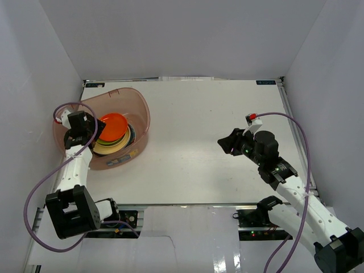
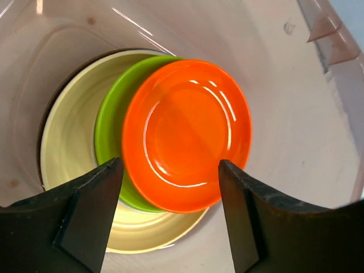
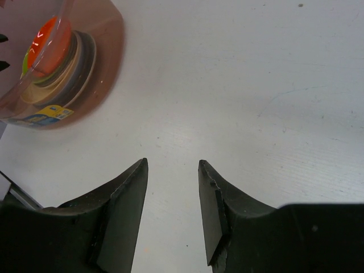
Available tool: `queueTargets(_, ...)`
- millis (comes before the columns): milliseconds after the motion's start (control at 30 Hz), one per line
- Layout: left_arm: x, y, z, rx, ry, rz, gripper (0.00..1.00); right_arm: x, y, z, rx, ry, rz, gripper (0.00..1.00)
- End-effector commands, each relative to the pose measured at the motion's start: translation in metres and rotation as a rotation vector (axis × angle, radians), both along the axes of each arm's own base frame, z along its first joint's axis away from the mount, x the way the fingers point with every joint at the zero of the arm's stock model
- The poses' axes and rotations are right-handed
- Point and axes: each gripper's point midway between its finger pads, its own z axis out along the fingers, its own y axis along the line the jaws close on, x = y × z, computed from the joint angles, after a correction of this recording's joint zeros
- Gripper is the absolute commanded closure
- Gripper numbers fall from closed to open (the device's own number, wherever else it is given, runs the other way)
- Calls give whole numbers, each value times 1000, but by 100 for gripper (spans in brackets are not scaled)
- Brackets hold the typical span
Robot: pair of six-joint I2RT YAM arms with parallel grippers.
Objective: Place the plates into the plastic bin on the countertop
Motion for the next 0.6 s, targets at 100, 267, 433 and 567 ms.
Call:
queueTargets(100, 1, 2, 50, 39, -121, -5, 9, 5, 2, 27, 19, -76, 3, 52)
queueTargets(267, -2, -38, 103, -2, -299, -189, 2, 4, 0, 37, 9, -104, 0, 37)
queueTargets(433, -19, -150, 134, -30, -423, -582, 2, 8, -10, 60, -45, -155, -33, 10)
queueTargets(567, -53, -233, 147, 0, -488, -900, 2, 12, -35, 82, -92, -204, -145, 10)
